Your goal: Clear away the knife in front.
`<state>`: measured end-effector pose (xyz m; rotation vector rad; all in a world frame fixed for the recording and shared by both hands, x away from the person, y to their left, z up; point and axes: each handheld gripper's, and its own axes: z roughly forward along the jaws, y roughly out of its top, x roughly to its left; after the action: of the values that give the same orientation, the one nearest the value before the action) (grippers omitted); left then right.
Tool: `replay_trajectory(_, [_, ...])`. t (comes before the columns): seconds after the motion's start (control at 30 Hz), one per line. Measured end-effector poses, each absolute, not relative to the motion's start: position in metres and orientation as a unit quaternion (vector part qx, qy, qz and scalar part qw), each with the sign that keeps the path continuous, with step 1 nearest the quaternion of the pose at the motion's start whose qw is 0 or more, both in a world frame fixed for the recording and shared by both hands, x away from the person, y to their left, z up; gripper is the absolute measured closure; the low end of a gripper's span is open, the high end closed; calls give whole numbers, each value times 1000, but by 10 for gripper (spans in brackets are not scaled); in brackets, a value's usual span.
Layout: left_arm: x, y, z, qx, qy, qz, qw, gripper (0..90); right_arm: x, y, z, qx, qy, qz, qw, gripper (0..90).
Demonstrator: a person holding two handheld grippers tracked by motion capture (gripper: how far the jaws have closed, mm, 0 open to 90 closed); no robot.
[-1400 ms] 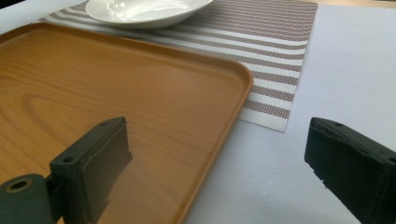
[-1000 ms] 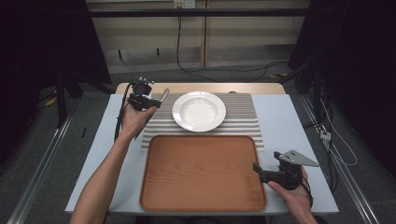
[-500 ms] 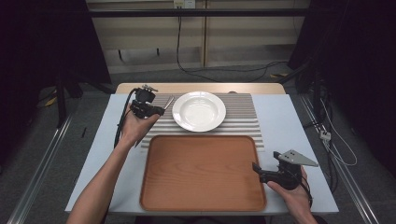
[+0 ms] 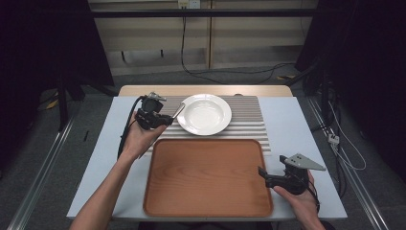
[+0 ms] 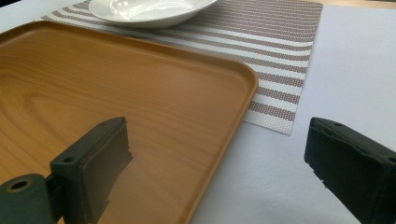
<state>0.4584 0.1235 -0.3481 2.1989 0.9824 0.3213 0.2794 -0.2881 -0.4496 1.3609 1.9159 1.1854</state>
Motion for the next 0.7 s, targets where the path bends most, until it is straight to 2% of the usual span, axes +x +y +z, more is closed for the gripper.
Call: replay_trajectory(0.7, [419,119,-362,860,372,102,335,799,280,-286,-449,499,706,435,251,64])
